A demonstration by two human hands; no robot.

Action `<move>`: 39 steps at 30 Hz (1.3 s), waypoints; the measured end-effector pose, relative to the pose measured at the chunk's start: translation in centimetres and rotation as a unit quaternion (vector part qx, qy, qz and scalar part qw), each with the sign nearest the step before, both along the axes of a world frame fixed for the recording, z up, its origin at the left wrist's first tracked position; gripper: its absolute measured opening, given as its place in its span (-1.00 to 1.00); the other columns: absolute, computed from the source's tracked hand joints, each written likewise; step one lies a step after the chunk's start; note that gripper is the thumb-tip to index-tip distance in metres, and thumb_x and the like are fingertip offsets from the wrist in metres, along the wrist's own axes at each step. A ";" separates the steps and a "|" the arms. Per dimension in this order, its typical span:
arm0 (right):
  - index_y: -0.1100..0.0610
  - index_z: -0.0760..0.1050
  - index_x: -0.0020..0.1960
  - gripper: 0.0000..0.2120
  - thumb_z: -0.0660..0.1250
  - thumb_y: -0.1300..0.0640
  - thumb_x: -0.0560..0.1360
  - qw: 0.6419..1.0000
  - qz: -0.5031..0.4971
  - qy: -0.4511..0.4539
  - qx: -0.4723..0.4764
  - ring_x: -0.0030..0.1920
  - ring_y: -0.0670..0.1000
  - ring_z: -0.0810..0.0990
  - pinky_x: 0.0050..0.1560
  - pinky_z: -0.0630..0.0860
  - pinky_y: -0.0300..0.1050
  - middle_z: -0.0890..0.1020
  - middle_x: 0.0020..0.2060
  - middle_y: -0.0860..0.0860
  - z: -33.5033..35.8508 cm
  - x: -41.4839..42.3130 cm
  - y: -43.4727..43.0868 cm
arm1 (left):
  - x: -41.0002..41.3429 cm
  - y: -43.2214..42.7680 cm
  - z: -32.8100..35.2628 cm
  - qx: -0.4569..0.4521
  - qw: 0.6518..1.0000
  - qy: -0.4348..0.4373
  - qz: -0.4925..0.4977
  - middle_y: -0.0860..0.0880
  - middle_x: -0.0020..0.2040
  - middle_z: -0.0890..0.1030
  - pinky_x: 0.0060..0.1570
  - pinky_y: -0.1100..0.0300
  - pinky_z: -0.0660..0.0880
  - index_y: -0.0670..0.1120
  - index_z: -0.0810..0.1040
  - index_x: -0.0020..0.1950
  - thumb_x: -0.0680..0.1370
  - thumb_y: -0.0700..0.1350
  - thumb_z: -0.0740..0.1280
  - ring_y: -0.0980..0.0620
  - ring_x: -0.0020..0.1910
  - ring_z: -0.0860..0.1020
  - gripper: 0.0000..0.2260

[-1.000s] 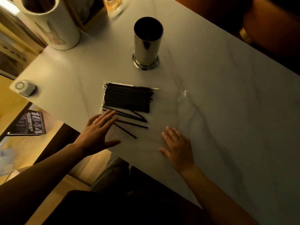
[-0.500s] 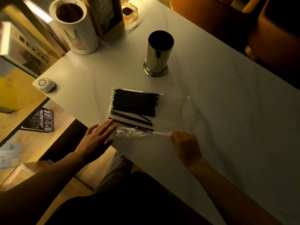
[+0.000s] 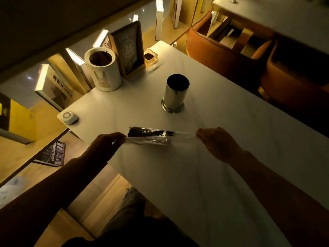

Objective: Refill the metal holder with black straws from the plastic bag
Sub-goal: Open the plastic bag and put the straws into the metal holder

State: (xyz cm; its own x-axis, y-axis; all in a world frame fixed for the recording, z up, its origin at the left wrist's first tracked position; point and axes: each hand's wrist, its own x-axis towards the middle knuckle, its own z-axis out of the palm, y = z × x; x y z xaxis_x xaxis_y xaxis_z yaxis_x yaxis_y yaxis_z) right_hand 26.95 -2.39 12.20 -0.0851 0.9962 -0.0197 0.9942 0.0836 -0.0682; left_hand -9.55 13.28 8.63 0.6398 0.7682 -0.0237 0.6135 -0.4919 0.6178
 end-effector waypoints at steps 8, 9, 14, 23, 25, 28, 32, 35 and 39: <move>0.07 0.49 0.03 -0.81 0.17 -0.01 0.59 0.997 -0.041 0.047 0.049 -0.24 0.03 0.59 -0.24 0.60 -0.03 0.60 -0.19 0.03 5.0 1.4 5.6 | 0.6 4.4 4.6 0.029 0.998 -0.040 0.031 -0.03 -0.08 0.64 -0.03 0.46 0.48 -0.23 0.66 0.09 0.59 -0.32 0.37 0.29 -0.18 0.57 -0.88; 0.06 0.49 0.03 -0.81 0.17 -0.02 0.59 0.997 -0.042 0.037 0.048 -0.24 0.02 0.59 -0.24 0.60 -0.05 0.58 -0.18 0.03 5.4 1.6 6.3 | 0.5 4.8 4.8 0.030 0.998 -0.044 0.034 -0.03 -0.08 0.65 -0.07 0.51 0.47 -0.23 0.66 0.08 0.59 -0.32 0.37 0.31 -0.19 0.57 -0.89; -0.04 0.48 0.10 -0.82 0.19 -0.08 0.60 0.997 -0.069 0.015 0.008 -0.21 0.01 0.59 -0.18 0.59 -0.13 0.52 -0.12 0.02 6.7 2.4 9.0 | 0.4 6.6 4.5 0.008 0.998 -0.044 0.045 0.04 -0.10 0.62 -0.13 0.51 0.49 -0.21 0.65 0.10 0.58 -0.32 0.39 0.28 -0.13 0.59 -0.87; 0.12 0.59 0.18 -0.74 0.41 0.12 0.51 0.952 -0.191 0.238 -0.033 -0.05 -0.14 0.56 0.00 0.45 -0.28 0.68 0.05 0.03 5.8 2.2 10.5 | 1.2 8.4 2.2 -0.059 0.992 -0.068 0.086 0.15 -0.16 0.64 -0.10 0.41 0.47 -0.06 0.62 0.05 0.60 -0.24 0.38 0.25 -0.15 0.64 -0.91; 0.11 0.58 0.19 -0.68 0.47 0.06 0.46 0.921 -0.241 0.305 -0.032 -0.07 -0.16 0.57 -0.06 0.46 -0.33 0.66 0.00 -0.04 5.4 2.2 10.6 | 1.4 8.8 2.0 -0.075 0.989 -0.079 0.095 0.12 -0.15 0.65 -0.04 0.31 0.51 -0.05 0.61 0.06 0.60 -0.23 0.39 0.20 -0.12 0.65 -0.90; 0.09 0.62 0.06 -0.69 0.50 -0.05 0.40 0.860 -0.312 0.404 -0.005 -0.13 -0.18 0.60 -0.25 0.46 -0.42 0.65 -0.16 -0.14 4.9 2.0 10.8 | 1.7 9.2 1.3 -0.067 0.989 -0.095 0.089 0.15 -0.11 0.64 -0.01 0.25 0.53 0.01 0.60 0.06 0.59 -0.16 0.41 0.20 -0.09 0.63 -0.91; 0.16 0.64 -0.03 -0.76 0.55 0.08 0.37 0.789 -0.393 0.472 0.027 -0.11 0.00 0.67 -0.06 0.63 -0.11 0.70 -0.18 0.04 3.7 1.8 11.1 | 0.9 9.6 -0.4 -0.081 0.988 -0.118 0.065 0.19 0.07 0.63 0.01 0.30 0.51 0.09 0.53 0.23 0.48 0.08 0.46 0.22 0.03 0.63 -0.66; 0.14 0.61 -0.02 -0.78 0.55 0.16 0.37 0.776 -0.411 0.478 0.024 -0.08 0.05 0.67 -0.04 0.63 -0.09 0.68 -0.15 0.06 3.2 1.9 11.1 | 0.1 9.5 -4.1 -0.131 0.991 -0.005 0.019 0.03 0.41 0.50 0.30 0.10 0.46 0.08 0.39 0.44 0.41 0.06 0.59 0.02 0.39 0.48 -0.34; 0.10 0.59 0.03 -0.75 0.53 0.13 0.38 0.801 -0.406 0.439 -0.004 -0.06 -0.03 0.65 -0.11 0.60 -0.17 0.67 -0.10 0.01 3.3 2.6 11.2 | 0.7 9.4 -8.7 -0.199 0.977 0.073 0.033 -0.12 0.58 0.31 0.49 -0.20 0.34 -0.04 0.24 0.61 0.43 0.02 0.60 -0.16 0.53 0.31 -0.15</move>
State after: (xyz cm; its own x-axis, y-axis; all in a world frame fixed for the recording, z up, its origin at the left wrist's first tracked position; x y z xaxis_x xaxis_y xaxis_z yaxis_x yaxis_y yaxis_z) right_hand 29.56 8.83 15.55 0.6076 0.7296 -0.3138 0.2883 -0.5708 -0.7688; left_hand -8.86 22.66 -0.03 0.5568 0.7190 -0.4159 0.7312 -0.1867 0.6561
